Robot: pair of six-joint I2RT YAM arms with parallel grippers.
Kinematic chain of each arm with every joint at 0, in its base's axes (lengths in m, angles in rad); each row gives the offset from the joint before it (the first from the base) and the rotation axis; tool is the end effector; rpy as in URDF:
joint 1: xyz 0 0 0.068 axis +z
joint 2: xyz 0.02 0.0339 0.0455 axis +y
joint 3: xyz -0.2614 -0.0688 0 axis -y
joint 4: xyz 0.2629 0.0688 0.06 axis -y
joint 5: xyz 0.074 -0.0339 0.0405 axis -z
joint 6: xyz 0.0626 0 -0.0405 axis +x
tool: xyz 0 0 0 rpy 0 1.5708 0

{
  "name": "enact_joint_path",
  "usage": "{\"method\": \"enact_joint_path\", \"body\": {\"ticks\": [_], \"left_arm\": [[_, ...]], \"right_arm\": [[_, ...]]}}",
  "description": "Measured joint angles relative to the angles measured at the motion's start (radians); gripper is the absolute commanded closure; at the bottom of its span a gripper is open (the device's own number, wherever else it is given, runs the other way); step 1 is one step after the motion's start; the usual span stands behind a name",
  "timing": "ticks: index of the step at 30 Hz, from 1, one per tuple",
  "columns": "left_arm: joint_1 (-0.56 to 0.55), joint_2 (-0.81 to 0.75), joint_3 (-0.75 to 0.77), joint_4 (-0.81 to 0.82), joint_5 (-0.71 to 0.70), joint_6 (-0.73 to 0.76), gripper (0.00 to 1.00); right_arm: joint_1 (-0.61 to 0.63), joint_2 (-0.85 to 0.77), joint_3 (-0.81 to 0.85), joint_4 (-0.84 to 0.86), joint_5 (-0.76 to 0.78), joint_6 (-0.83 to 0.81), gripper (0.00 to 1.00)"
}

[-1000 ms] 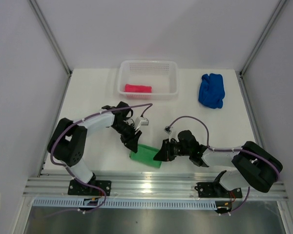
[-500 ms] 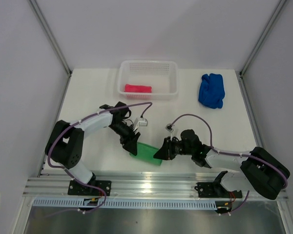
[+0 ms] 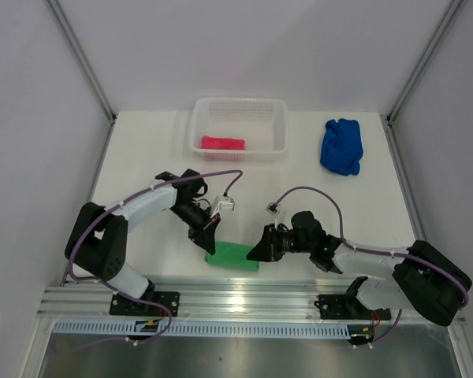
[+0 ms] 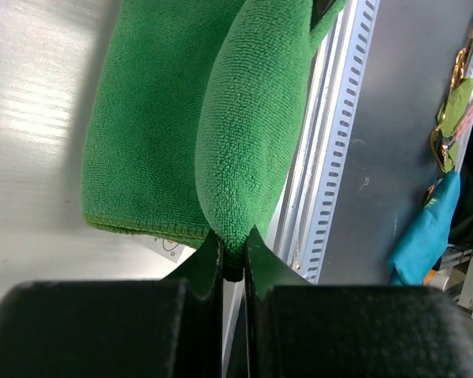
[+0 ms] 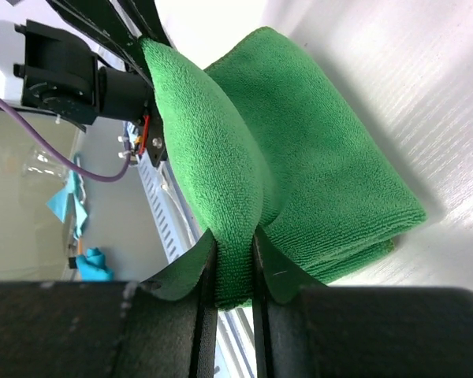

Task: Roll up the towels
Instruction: Roll the towel

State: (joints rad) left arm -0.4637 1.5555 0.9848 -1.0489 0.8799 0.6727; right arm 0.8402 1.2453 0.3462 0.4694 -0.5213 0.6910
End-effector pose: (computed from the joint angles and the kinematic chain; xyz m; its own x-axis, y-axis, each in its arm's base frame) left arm 0.2146 -0.1613 0.1696 -0.5421 0.7150 -0.4415 0.7533 0.1806 -0.6325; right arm 0.1527 0.2171 0.1393 -0.8184 -0.0852 -0.5683 -0.5533 0.3838 0.7392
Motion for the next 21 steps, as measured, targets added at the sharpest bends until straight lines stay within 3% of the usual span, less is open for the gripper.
{"method": "enact_joint_path", "body": {"ticks": [1, 2, 3, 5, 13, 21], "left_arm": [[0.0, -0.001, -0.001, 0.001, -0.001, -0.002, 0.92], [0.0, 0.003, -0.002, 0.005, -0.005, -0.005, 0.71], [0.0, 0.014, -0.002, 0.017, -0.007, -0.014, 0.6], [0.003, 0.042, 0.001, 0.039, -0.016, -0.045, 0.5], [0.037, 0.088, 0.023, 0.148, -0.093, -0.153, 0.44], [0.025, -0.184, 0.024, 0.225, -0.262, -0.123, 0.39]], "right_arm": [[-0.002, 0.0, -0.002, 0.002, -0.001, 0.007, 1.0], [-0.009, 0.002, -0.006, 0.008, -0.006, 0.017, 1.0], [-0.02, 0.008, -0.011, 0.018, -0.01, 0.027, 1.0], [-0.053, 0.038, -0.018, 0.038, -0.016, 0.046, 1.0], [-0.131, 0.23, -0.022, 0.145, -0.064, 0.115, 1.0], [-0.161, 0.29, -0.021, 0.228, -0.125, 0.173, 1.0]]}}
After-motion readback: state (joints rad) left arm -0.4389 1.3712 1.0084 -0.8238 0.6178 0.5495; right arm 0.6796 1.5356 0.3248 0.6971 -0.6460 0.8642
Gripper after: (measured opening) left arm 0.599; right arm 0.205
